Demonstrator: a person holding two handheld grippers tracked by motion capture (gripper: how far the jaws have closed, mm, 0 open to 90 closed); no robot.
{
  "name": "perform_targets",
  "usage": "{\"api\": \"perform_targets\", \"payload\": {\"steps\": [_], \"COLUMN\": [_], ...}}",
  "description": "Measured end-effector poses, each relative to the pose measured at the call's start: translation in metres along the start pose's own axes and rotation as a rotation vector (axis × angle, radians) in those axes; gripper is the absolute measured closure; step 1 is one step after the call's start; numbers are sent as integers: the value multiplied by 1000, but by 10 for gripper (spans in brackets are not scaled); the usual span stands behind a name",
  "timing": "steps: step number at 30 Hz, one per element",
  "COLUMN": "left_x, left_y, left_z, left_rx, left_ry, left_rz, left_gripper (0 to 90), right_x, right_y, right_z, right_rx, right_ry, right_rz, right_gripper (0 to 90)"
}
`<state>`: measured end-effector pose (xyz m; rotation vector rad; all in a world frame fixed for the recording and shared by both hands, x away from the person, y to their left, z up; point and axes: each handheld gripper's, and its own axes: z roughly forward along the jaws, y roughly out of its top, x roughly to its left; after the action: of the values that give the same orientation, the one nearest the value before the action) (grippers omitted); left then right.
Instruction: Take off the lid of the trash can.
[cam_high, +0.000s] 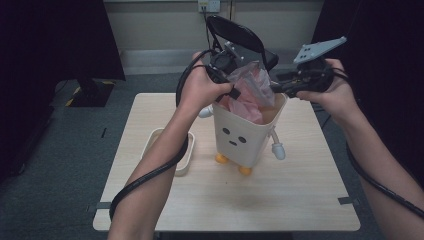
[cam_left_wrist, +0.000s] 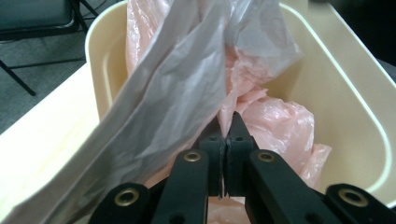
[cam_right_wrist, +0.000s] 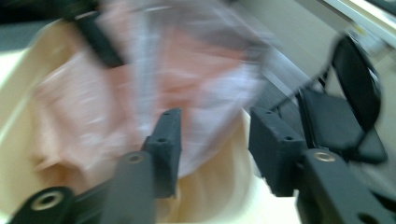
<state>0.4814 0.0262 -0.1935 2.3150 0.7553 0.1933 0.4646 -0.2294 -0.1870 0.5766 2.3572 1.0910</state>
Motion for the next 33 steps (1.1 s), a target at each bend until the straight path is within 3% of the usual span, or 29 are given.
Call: {"api": "perform_targets", "payload": {"steps": [2, 4, 6, 15, 19, 20, 22, 25, 26, 27, 31, 33], "left_x": [0, 1, 2, 4, 4, 4, 3, 0, 1, 1, 5, 6], "left_y": [-3, -5, -8, -12, -17, -17, -18, -19, -20, -20, -23, -24], "left_z": [-1, -3, -5, -26, -29, -29, -26, -23, -24, -24, -31, -34], "left_rx": [10, 14, 7, -40, -47, -47, -40, -39, -58, -87, -110, -104], "left_ry": [2, -12, -15, -24, -34, -34, -38, -62, -70, -69, -16, 14], "left_rz": [6, 6, 9, 15, 18, 18, 22, 5, 9, 16, 29, 40], "left_gripper": [883, 883, 882, 881, 878, 871, 821, 690, 690, 531, 481, 437], "right_x": [-12, -14, -18, -15, -13, -13, -11, -9, -9, -8, -11, -15], "right_y": [-2, -2, -2, 5, 5, 5, 8, 10, 10, 11, 7, 3], "right_z": [-3, -1, 9, 41, 47, 47, 46, 44, 43, 41, 36, 32], "right_rx": [-10, -10, -33, -13, -11, -11, -10, 1, 7, 53, 100, 129], "right_ry": [-30, -34, 4, 75, 177, 177, 204, 199, 206, 163, 121, 76], "right_rz": [75, 87, 119, 147, 190, 190, 183, 173, 162, 122, 110, 93], "right_gripper": [513, 512, 512, 523, 716, 716, 877, 900, 900, 900, 900, 900]}}
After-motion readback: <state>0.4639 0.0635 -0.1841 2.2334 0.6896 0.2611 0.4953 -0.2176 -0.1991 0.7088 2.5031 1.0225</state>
